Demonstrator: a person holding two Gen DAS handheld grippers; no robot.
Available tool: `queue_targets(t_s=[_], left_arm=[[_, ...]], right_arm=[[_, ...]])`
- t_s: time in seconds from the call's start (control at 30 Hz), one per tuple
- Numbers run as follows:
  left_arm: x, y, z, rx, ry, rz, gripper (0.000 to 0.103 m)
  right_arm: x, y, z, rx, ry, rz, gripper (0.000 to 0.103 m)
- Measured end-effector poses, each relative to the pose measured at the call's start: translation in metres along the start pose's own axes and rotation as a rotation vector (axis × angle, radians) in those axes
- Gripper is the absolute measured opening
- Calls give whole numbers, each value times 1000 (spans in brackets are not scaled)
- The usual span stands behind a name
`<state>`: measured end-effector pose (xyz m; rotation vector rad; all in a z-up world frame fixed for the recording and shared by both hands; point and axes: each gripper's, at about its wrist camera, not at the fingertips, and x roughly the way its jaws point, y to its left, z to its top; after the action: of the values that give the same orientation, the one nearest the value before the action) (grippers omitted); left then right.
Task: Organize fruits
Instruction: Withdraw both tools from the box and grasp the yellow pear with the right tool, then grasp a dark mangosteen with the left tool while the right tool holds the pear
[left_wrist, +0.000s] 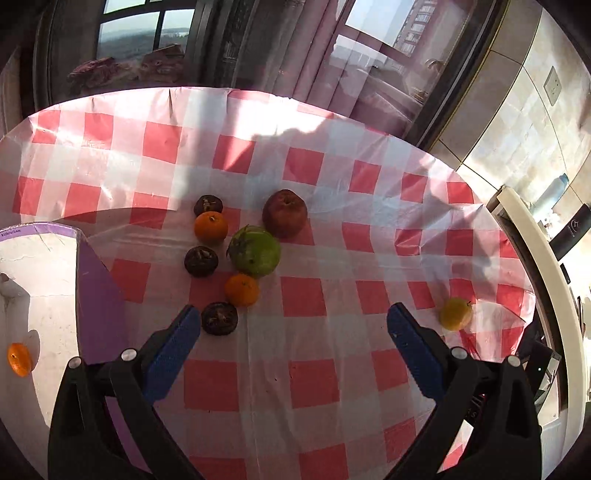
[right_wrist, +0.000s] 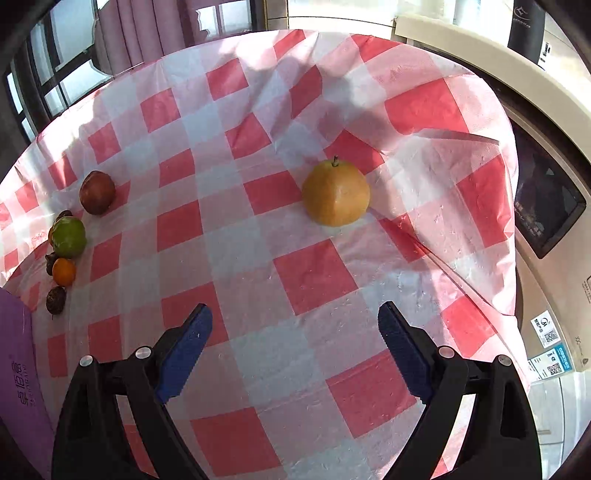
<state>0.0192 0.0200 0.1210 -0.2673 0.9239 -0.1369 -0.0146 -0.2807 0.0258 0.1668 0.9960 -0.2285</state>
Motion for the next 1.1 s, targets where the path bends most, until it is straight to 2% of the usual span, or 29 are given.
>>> queue_targets(t_s=[0.1, 0.2, 0.37, 0.6, 0.7, 0.77, 0.87, 1.1], left_arm=[[34, -10, -25, -19, 102, 55, 101], [59, -15, -48, 35, 163, 143, 101], [81, -14, -60, 155, 177, 272, 101], [103, 11, -46, 96, 167, 371, 101], [110, 22, -35, 68, 140, 393, 100], [116, 32, -29, 47, 122, 407, 96], [123, 46, -21, 6, 114, 370, 88], [123, 55, -19, 23, 66, 353, 88]], right_arm=[[27, -16, 12, 12, 26, -40, 81], [52, -24, 28, 37, 36, -62, 78], [83, -25, 58, 34, 37, -74, 74], [103, -26, 83, 65, 68, -46, 71], [107, -25, 87, 70, 78, -47, 70], [110, -26, 93, 70, 78, -44, 62], [113, -23, 97, 68, 83, -46, 62], [113, -24, 98, 70, 80, -50, 62]])
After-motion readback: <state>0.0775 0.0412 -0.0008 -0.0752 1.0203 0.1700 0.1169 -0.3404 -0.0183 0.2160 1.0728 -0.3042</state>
